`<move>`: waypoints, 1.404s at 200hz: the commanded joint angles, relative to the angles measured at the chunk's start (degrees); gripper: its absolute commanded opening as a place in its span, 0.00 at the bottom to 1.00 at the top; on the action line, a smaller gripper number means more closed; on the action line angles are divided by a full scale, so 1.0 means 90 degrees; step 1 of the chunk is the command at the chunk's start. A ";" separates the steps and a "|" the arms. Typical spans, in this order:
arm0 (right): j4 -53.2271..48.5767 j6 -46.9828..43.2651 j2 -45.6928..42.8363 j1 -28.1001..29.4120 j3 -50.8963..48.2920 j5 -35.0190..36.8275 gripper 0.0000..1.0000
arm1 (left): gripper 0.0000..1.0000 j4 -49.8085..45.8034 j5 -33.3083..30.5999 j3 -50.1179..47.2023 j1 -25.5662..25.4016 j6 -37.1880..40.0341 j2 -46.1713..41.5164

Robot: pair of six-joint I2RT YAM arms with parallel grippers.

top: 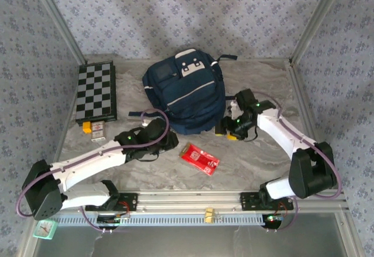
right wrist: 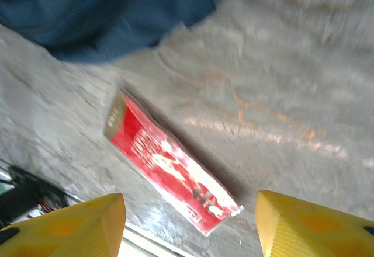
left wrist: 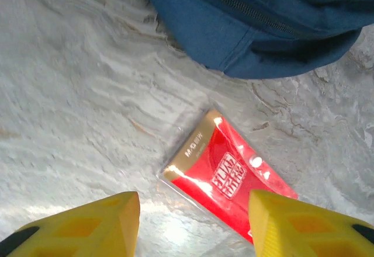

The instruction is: Pack the student bag

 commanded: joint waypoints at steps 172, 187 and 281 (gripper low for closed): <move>0.1817 0.0379 0.0515 0.1205 -0.1734 0.0375 0.59 | 0.24 0.1106 0.0260 0.0370 -0.0727 -0.2119 0.2538; 0.1978 0.0344 0.0571 0.1151 -0.1841 0.0199 0.59 | 0.21 0.1120 0.0289 0.0290 -0.0727 -0.2194 0.2616; 0.2407 0.0458 0.0340 0.1490 -0.1762 -0.1272 0.56 | 0.14 0.1042 0.0236 -0.0098 -0.0663 -0.2464 0.2748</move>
